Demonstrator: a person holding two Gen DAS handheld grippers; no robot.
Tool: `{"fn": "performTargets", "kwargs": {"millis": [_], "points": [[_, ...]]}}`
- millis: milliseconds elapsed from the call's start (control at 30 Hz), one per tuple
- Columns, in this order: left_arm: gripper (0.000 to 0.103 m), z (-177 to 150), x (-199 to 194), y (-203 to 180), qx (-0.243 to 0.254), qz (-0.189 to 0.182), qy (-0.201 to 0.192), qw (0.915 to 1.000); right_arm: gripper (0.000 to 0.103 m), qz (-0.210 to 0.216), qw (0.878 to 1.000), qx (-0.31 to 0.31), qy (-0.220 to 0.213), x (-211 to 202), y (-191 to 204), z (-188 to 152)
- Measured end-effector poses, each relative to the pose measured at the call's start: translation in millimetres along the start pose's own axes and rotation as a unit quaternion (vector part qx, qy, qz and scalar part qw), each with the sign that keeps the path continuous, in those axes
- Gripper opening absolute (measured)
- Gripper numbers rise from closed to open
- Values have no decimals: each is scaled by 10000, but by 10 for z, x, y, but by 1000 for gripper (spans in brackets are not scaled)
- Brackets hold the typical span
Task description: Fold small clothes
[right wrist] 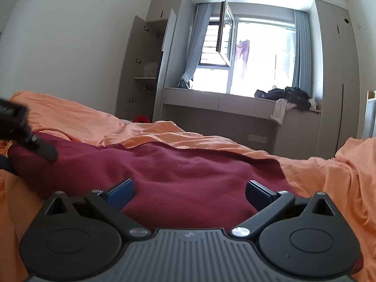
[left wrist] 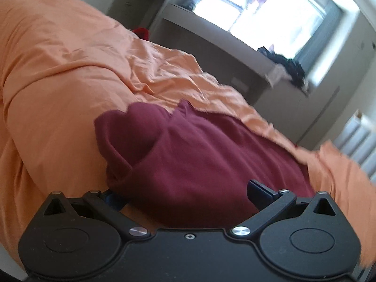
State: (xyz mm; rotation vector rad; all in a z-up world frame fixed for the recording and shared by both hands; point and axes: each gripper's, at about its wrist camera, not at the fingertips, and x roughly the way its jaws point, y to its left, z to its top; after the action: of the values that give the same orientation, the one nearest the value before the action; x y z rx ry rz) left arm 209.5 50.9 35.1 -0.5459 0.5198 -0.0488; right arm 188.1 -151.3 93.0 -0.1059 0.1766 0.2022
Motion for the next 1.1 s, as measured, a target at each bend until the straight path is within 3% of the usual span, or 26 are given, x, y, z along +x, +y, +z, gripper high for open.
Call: {"fn": "performTargets", "kwargs": {"millis": [133, 400, 567, 833, 1100], "points": [[102, -47, -9, -2, -210, -11, -352, 9992, 103, -61, 9998, 152, -56, -3, 11, -99], [102, -133, 56, -184, 450, 379, -475, 9971, 103, -58, 9997, 146, -162, -19, -8, -141], [100, -85, 82, -329, 717, 730, -349, 9941, 103, -24, 9998, 45, -205, -1, -21, -169], [72, -41, 68, -373, 780, 1093, -428, 9900, 103, 10, 9998, 99, -187, 10, -41, -168], [25, 56, 8, -419, 979, 1128, -520, 9874, 103, 24, 9999, 93, -90, 2, -57, -142]]}}
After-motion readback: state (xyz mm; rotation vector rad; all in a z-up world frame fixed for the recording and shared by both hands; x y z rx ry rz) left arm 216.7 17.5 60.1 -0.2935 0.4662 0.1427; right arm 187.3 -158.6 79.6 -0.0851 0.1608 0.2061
